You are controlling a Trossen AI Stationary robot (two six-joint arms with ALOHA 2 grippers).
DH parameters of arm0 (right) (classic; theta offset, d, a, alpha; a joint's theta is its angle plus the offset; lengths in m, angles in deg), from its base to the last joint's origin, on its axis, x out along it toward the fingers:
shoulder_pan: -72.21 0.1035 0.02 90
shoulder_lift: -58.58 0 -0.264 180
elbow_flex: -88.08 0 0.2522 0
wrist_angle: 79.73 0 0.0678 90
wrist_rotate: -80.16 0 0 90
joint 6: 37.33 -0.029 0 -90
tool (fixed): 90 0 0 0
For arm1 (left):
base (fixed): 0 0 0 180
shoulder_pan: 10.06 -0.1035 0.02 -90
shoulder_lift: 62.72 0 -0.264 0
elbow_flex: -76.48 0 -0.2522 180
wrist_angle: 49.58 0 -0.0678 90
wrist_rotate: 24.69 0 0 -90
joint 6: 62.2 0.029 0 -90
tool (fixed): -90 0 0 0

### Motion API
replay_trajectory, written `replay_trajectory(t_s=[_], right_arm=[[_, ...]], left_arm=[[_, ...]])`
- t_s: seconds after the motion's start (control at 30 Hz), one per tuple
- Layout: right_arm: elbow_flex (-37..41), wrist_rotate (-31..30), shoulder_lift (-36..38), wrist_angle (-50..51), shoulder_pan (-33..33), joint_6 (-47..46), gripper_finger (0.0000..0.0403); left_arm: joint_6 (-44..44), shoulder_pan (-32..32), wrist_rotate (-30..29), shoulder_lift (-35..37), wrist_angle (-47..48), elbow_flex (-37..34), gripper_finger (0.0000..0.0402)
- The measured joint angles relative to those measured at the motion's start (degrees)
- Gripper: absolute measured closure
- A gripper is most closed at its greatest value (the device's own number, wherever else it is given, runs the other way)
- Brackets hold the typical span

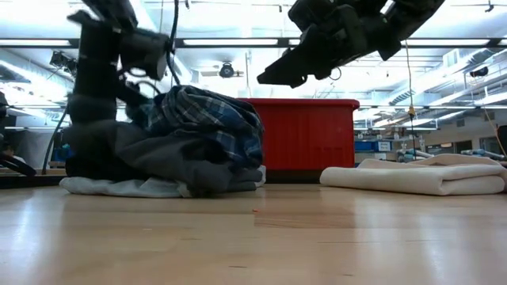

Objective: Fold Laundry from Bin
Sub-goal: Put clothes including shirts and shorts into the red laundry organizer

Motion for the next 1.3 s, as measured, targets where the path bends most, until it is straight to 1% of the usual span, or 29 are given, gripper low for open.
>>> replay_trajectory(t_s=[0.03, 0.13, 0.23, 0.3, 0.33, 0.37, 0.43, 0.5, 0.57, 0.6, 0.67, 0.73, 0.8, 0.83, 0.9, 1.03, 1.1, 1.17, 1.23, 1.3], right_arm=[[0.0, 0.03, 0.0, 0.36, 0.07, 0.27, 0.0209], [-0.02, -0.72, 0.08, 2.88, 0.1, 0.5, 0.0209], [0.07, -6.88, 2.34, 11.05, -0.21, 0.46, 0.0209], [0.07, -11.51, 5.23, 16.14, -0.77, 0.45, 0.0209], [0.06, -12.89, 6.89, 18.24, -1.23, 0.09, 0.0209], [0.04, -13.51, 8.29, 20.55, -1.74, -0.55, 0.0209], [0.0, -12.63, 10.7, 25.48, -3.19, -1.37, 0.0209], [0.0, -11.17, 12.01, 30.07, -4.68, -2.22, 0.0209], [0.71, -10.86, 12.5, 31.93, -6.01, -3.1, 0.0209], [1.5, -10.95, 12.61, 32.1, -6.61, -3.66, 0.0209], [3.13, -11.59, 12.66, 33.42, -7.87, -3.98, 0.0209], [4.13, -14.62, 13.19, 37.02, -9.12, -5.03, 0.021], [4.91, -17.82, 14.79, 39.57, -10.5, -6.58, 0.021], [5.32, -18.9, 15.72, 39.62, -11.11, -6.71, 0.0211], [5.87, -20.0, 17.11, 38.34, -12.17, -5.82, 0.0214], [7.04, -19.91, 16.25, 35.78, -15.01, 1.23, 0.022], [8.01, -19.85, 14.43, 32.38, -17.12, 5.88, 0.0225], [8.96, -17.99, 11.56, 26.67, -19.31, 9.35, 0.023], [9.22, -15.23, 7.81, 21.56, -21.05, 10.93, 0.0235], [9.23, -14.68, 3.79, 17.1, -22.47, 12.13, 0.0238]], left_arm=[[1.64, -0.39, 1.25, 0.14, -3.32, -1.55, 0.0248], [4.26, -0.42, 2.63, 0.08, -12.24, -4.48, 0.0248], [5.36, 0.24, 3.43, -0.08, -20.38, -5.66, 0.0248], [5.7, 0.96, 3.59, -0.04, -23.97, -5.79, 0.0248], [5.83, 1.3, 3.7, -0.06, -25.31, -5.81, 0.0248], [6.24, 1.69, 4.06, -0.06, -26.63, -5.82, 0.0248], [7.75, 2.61, 5.94, -0.06, -29.94, -5.84, 0.0248], [10.7, 4.05, 8.75, -0.06, -34.72, -5.89, 0.0248], [14.58, 5.75, 10.55, -0.06, -39.02, -5.85, 0.0248], [16.93, 6.79, 10.72, -0.06, -39.99, -5.81, 0.0248], [19.77, 8.62, 10.81, -0.06, -39.06, -5.8, 0.0248], [19.08, 9.71, 10.81, 0.26, -35.37, -5.8, 0.0248], [16.31, 9.93, 10.68, 0.42, -30.51, -5.82, 0.0248], [15.55, 9.88, 10.47, 0.34, -29.08, -5.88, 0.0248], [14.82, 9.75, 9.17, 0.27, -29.51, -6.62, 0.0248], [17.8, 9.72, 4.78, 0.27, -38.01, -9.11, 0.0248], [18.99, 9.72, 3.36, 0.29, -40.28, -10.51, 0.0248], [19.1, 9.32, 1.1, 0.27, -41.34, -11.77, 0.0248], [17.67, 8.24, -1.1, 0.27, -41.87, -13.06, 0.0248], [15.63, 6.76, -2.02, 0.27, -43.71, -14.47, 0.0248]])
